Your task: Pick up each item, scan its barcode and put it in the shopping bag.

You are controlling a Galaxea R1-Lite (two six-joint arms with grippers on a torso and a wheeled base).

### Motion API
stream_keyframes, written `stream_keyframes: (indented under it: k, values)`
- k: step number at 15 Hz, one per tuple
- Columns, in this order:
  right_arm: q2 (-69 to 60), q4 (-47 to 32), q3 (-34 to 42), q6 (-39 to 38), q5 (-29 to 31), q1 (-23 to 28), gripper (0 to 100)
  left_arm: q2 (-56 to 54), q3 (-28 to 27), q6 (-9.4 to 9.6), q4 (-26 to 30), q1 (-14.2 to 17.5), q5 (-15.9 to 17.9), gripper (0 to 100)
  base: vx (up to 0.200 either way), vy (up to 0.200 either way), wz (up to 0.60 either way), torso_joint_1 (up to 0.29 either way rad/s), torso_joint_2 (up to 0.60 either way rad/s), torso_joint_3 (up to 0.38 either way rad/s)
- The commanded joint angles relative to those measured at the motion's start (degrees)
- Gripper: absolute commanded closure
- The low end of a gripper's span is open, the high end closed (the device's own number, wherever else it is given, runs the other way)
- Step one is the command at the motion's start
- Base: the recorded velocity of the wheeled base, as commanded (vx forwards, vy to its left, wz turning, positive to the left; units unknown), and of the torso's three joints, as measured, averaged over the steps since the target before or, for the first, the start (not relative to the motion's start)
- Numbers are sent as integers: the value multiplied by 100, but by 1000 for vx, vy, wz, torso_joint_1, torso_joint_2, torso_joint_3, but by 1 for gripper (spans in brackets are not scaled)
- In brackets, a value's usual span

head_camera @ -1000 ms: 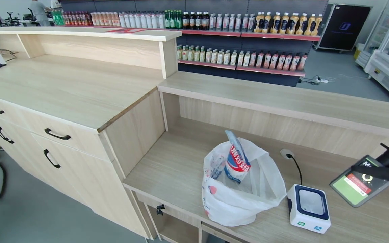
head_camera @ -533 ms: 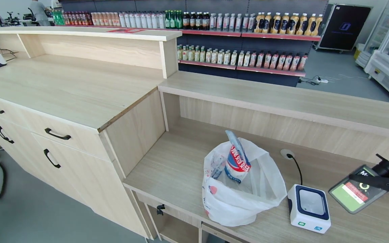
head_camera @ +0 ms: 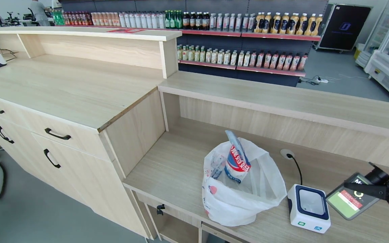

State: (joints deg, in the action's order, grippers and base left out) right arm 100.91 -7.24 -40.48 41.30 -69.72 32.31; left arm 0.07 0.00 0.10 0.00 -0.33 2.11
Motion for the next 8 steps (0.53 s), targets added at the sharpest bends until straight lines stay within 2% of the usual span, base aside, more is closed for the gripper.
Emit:
stream_keyframes:
  k: [1,8]
  values:
    - [130,3,-3,27,-7,-31,100,1,0,-1,0,-2,0,0,0,0,0,0,0,0]
    - [359,3,-65,405,-7,-49,100,1,0,-1,0,-2,0,0,0,0,0,0,0,0]
